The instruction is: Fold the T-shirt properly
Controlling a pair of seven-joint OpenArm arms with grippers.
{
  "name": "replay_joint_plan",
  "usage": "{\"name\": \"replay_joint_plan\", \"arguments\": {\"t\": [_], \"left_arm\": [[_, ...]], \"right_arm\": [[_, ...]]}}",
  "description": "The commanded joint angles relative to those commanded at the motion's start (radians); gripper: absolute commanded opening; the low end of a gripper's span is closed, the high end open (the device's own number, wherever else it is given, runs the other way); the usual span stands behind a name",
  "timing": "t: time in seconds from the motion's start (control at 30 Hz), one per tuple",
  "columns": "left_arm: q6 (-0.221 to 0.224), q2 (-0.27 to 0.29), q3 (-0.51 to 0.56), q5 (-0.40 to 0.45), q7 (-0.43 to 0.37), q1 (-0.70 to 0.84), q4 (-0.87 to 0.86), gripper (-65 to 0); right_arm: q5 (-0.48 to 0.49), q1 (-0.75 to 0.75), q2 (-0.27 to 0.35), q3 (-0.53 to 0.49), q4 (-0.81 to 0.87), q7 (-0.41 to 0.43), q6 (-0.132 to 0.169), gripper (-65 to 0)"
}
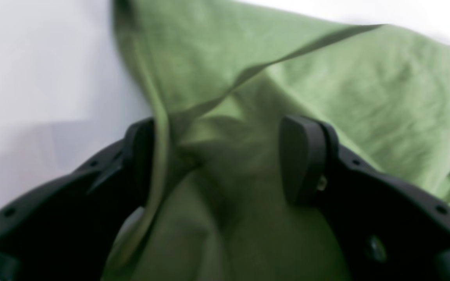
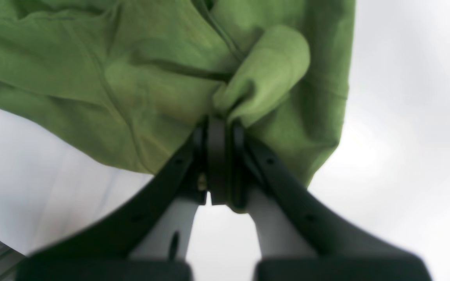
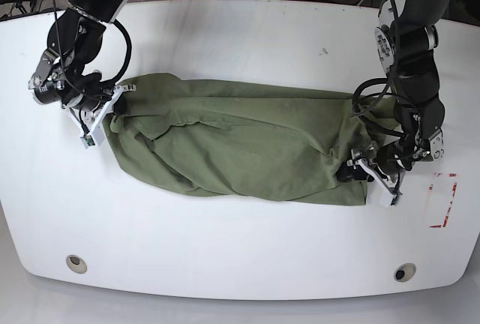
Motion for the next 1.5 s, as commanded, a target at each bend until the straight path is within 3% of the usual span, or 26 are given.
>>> {"name": "replay_joint_plan", "arguments": {"t": [0.1,0.17,0.27,0.47,0.67,1.0,1.5], "left_arm": [[0.0,0.0,0.0,0.0,-0.005,0.0,0.0,-41.5],[0.0,0.0,0.0,0.005,-0.008,0.0,0.0,-55.3],[0.0,-0.003,0.0,0.006,-0.006,0.0,0.002,-65.0],[-0.005,-0.008,0.0,0.006,0.006,0.003,0.052,-65.0],[-0.006,-0.005,0.0,0.006,0.17,0.012,0.298,-65.0],[-0.006,0.0,-0.002,-0.002,0.336,0.034,0.695,-65.0],[-0.006,0.002,-0.003,-0.002,0.494,-0.137,1.051,-65.0]], "right_arm": [[-0.002,0.0,0.002,0.0,0.0,0.0,0.0,-65.0],[-0.002,0.0,0.002,0.0,0.0,0.0,0.0,-65.0],[-0.002,0.0,0.005,0.0,0.0,0.0,0.0,-65.0],[-0.002,0.02,0.021,-0.006,-0.032,0.0,0.0,-65.0],[0.0,0.103,0.103,-0.005,-0.129,0.0,0.0,-65.0],[0.008,0.287,0.199,-0.011,-0.176,0.0,0.0,-65.0],[0.002,0.664,0.307,-0.146,-0.178,0.0,0.0,-65.0]]}}
